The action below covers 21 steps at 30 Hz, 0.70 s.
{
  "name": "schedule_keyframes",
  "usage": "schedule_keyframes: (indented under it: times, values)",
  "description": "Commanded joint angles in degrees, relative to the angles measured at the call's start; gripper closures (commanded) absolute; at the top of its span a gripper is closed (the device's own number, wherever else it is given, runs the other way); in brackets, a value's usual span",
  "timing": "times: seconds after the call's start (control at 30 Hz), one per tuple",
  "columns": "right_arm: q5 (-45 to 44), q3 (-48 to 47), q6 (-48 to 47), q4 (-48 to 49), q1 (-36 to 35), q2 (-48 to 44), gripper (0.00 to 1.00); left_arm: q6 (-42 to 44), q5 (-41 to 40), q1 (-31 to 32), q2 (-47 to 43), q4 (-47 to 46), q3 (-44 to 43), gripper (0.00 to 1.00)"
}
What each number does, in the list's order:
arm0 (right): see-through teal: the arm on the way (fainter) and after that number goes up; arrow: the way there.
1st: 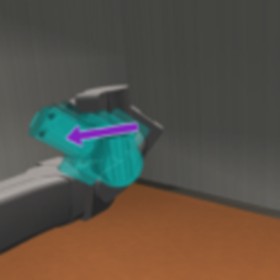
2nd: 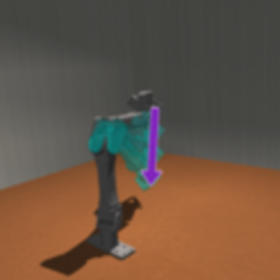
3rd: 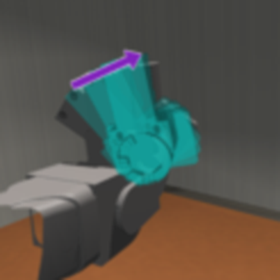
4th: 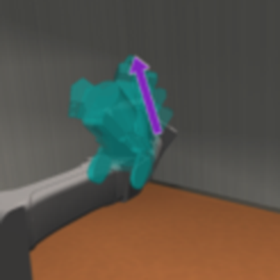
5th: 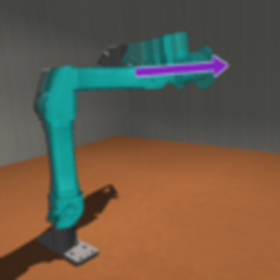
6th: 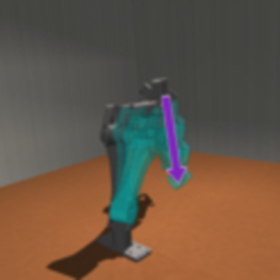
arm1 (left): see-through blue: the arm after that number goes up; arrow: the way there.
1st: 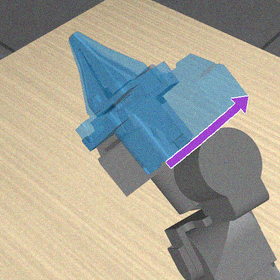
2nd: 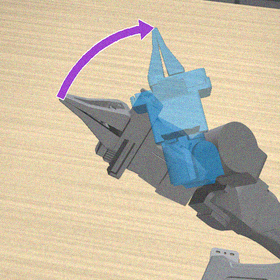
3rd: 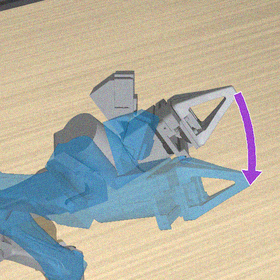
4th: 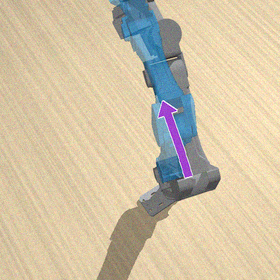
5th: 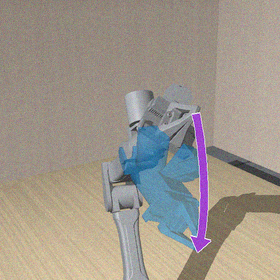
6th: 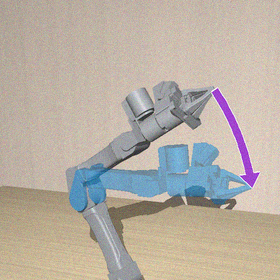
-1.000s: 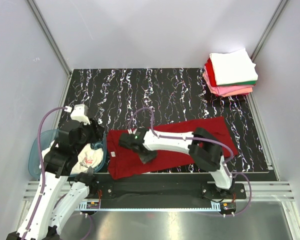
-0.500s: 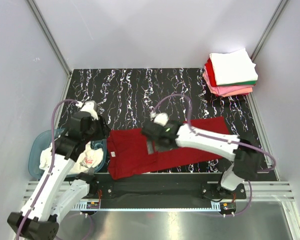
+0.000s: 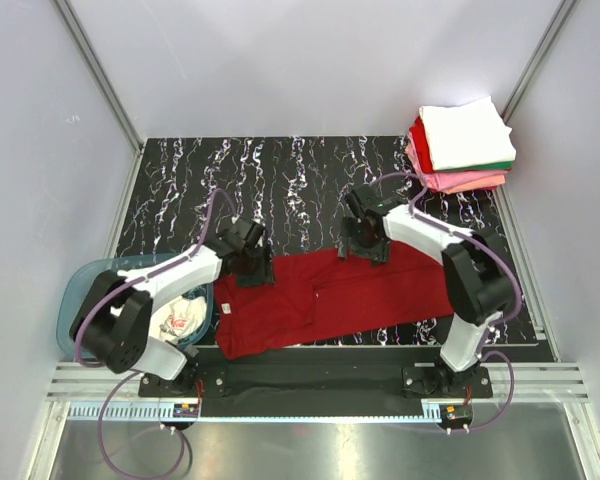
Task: Fold and stack the t-shirts
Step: Fold the tshirt
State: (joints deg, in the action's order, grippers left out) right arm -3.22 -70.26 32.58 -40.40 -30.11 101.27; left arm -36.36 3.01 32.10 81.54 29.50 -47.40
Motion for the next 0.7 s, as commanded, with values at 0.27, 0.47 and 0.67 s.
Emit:
schedule_keyframes:
  times: [0.27,0.47,0.67]
  values:
    - [16.75,10.83,5.9,13.5,-0.74,0.24,0.2,-0.65,2.62,-0.19,21.61,-8.4,-9.88,0.45]
    - [22.29,21.13,23.56,27.72,-8.1,-2.49,0.21,3.65,5.69,-5.02,39.61,1.41,-36.21,0.44]
    - [23.45,3.75,24.03,23.02,-18.23,-0.98,0.14,12.18,17.36,-6.78,71.66,18.99,-106.94,0.4]
